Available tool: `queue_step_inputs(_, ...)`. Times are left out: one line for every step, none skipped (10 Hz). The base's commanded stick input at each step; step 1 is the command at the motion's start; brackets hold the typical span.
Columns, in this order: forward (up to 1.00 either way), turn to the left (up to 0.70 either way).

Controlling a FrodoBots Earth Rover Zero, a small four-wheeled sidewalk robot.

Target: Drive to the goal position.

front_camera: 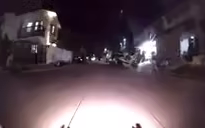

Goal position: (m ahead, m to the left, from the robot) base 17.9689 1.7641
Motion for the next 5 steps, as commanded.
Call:
queue_step_inputs(0.85, 0.00)
queue_step_inputs(0.85, 0.00)
queue_step_inputs(0.85, 0.00)
queue_step_inputs(0.85, 0.00)
queue_step_inputs(0.85, 0.00)
